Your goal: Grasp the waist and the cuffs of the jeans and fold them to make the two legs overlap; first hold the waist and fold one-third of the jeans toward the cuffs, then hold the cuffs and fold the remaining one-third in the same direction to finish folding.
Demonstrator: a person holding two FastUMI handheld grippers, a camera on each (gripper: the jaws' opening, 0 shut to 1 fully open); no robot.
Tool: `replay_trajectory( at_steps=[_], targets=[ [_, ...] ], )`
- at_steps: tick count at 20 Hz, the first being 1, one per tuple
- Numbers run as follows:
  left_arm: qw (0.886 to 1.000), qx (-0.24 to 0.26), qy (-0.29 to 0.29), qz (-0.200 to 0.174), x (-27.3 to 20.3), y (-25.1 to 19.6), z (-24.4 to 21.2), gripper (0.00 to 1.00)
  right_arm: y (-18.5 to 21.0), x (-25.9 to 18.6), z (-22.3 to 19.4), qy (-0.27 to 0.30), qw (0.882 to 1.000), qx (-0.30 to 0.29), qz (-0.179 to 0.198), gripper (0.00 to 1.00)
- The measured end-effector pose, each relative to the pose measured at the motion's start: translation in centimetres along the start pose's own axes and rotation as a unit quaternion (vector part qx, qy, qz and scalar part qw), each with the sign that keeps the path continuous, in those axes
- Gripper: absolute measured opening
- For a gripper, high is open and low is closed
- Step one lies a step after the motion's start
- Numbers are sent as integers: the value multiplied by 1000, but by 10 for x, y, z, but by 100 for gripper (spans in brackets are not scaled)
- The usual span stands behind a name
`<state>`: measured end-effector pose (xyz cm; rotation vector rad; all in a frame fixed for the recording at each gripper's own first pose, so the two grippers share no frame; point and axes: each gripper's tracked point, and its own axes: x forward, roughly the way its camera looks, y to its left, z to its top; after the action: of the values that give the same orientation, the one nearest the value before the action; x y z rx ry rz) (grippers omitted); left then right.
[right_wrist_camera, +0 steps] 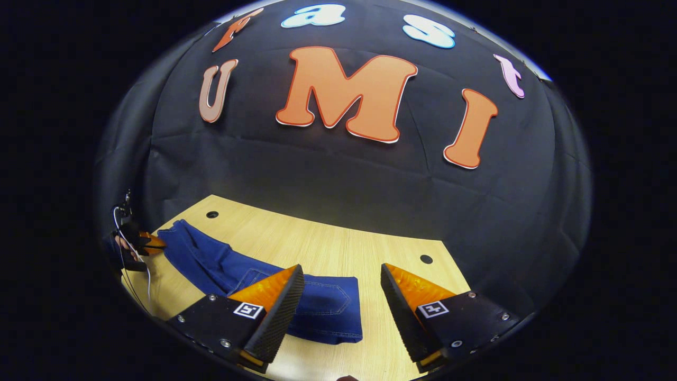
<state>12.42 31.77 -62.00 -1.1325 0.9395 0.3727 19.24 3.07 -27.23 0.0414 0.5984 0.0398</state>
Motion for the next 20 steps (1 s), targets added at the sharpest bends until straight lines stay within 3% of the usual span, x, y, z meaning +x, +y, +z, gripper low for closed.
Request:
replay_trajectory(
  at_steps=[7, 12, 20],
  targets=[
    [991, 117, -59, -10, -26, -54, 4, 2, 3, 2, 6, -13, 1000, 2, 20, 91],
    [977, 192, -87, -30, -66, -98, 4, 2, -16, 4, 18, -37, 999, 7, 21, 91],
    [945, 283, -109, -120, -127, -234, -46, 2, -49, 3, 20, -65, 997, 28, 15, 91]
  ],
)
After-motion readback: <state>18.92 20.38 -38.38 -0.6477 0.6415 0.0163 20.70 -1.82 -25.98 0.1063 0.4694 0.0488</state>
